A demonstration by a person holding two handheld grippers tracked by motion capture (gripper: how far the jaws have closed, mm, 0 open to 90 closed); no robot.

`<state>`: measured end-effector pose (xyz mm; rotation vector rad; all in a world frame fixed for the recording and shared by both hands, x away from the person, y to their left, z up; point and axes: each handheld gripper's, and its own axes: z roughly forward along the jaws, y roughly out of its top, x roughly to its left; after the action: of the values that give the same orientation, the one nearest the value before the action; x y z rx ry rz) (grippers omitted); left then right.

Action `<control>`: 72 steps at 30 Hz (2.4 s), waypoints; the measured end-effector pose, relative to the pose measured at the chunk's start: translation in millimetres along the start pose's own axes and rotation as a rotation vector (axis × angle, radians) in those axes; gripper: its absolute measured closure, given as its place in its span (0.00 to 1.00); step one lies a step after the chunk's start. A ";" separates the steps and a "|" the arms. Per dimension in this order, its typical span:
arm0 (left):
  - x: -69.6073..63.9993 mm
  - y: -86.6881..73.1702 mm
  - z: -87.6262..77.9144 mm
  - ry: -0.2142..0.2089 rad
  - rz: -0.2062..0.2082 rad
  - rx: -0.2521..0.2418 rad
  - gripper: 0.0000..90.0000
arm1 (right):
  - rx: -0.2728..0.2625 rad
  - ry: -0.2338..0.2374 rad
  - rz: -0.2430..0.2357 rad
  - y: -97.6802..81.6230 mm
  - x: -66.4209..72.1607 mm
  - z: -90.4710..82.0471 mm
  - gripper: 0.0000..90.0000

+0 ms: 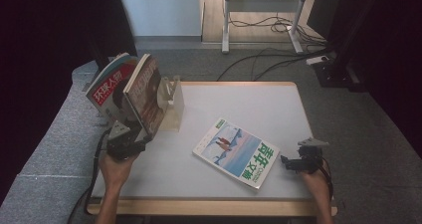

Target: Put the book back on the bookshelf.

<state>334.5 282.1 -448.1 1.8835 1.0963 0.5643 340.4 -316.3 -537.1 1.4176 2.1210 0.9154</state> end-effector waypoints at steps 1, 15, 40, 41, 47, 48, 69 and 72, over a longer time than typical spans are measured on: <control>-0.7 -1.5 0.9 -0.019 0.000 0.004 0.36 | 0.000 0.000 0.000 0.0 0.0 0.0 0.01; -23.3 -24.2 35.4 -0.121 0.072 0.188 0.06 | -0.001 -0.001 -0.001 -0.1 0.0 0.0 0.01; -43.2 -48.4 77.4 -0.158 0.167 0.302 0.00 | 0.000 -0.001 -0.001 -0.1 0.2 0.0 0.01; -43.4 -48.5 77.4 -0.157 0.167 0.301 0.00 | 0.000 -0.001 -0.001 -0.1 0.2 -0.1 0.01; -43.4 -48.7 77.2 -0.157 0.168 0.300 0.00 | 0.000 -0.001 -0.001 -0.1 0.1 -0.1 0.01; -43.3 -48.7 77.3 -0.157 0.168 0.300 0.00 | -0.001 -0.001 -0.001 -0.1 0.2 -0.2 0.01; -40.4 -43.3 77.4 -0.222 0.137 0.304 0.00 | -0.025 0.052 -0.016 6.1 6.0 -11.3 0.00; -44.3 -38.6 78.6 -0.245 0.157 0.296 0.00 | -0.036 0.059 -0.029 9.1 9.4 -13.8 0.00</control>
<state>350.3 218.0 -520.7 2.2424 0.9137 0.2562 333.5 -309.2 -520.9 1.3539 2.1514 0.9910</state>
